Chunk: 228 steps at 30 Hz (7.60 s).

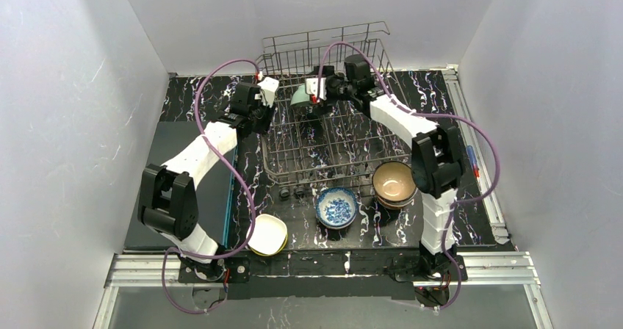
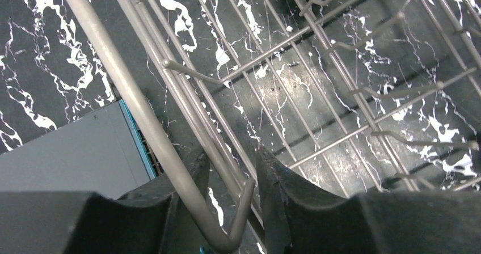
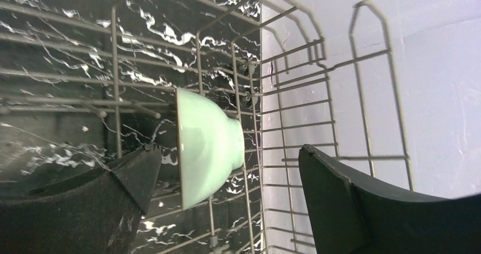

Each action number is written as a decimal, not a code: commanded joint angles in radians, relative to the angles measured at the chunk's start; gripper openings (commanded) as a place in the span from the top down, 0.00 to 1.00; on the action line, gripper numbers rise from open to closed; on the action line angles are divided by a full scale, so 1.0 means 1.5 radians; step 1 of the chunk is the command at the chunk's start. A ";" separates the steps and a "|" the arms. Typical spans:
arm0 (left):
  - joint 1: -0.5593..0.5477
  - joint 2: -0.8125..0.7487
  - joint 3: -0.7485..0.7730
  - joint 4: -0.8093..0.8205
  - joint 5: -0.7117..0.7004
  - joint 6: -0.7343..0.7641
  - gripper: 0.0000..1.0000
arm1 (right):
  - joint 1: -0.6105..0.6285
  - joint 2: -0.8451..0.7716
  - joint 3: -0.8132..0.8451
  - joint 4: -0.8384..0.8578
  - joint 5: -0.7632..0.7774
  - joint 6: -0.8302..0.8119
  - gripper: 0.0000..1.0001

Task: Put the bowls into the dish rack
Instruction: Turn the bowl upside down on the dish rack, then pick up the bowl from the center of the board, then turn the bowl upside down on the dish rack.

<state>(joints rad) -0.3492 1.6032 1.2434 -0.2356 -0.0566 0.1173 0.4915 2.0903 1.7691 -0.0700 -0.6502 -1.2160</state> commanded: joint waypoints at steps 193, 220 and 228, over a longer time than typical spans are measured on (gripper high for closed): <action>-0.059 -0.350 -0.283 0.408 0.431 0.022 1.00 | 0.075 -0.271 -0.225 0.141 0.001 1.370 0.01; -0.126 -0.336 -0.268 0.281 0.329 0.182 1.00 | 0.082 -0.246 -0.187 0.091 -0.016 1.346 0.48; -0.127 -0.343 -0.270 0.281 0.335 0.177 1.00 | 0.080 -0.253 -0.230 0.252 -0.093 1.435 0.16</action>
<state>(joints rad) -0.5323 1.1149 0.8131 0.1864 0.4294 0.3790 0.6033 1.7432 1.4231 0.0360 -0.6548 0.8371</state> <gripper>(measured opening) 0.046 0.818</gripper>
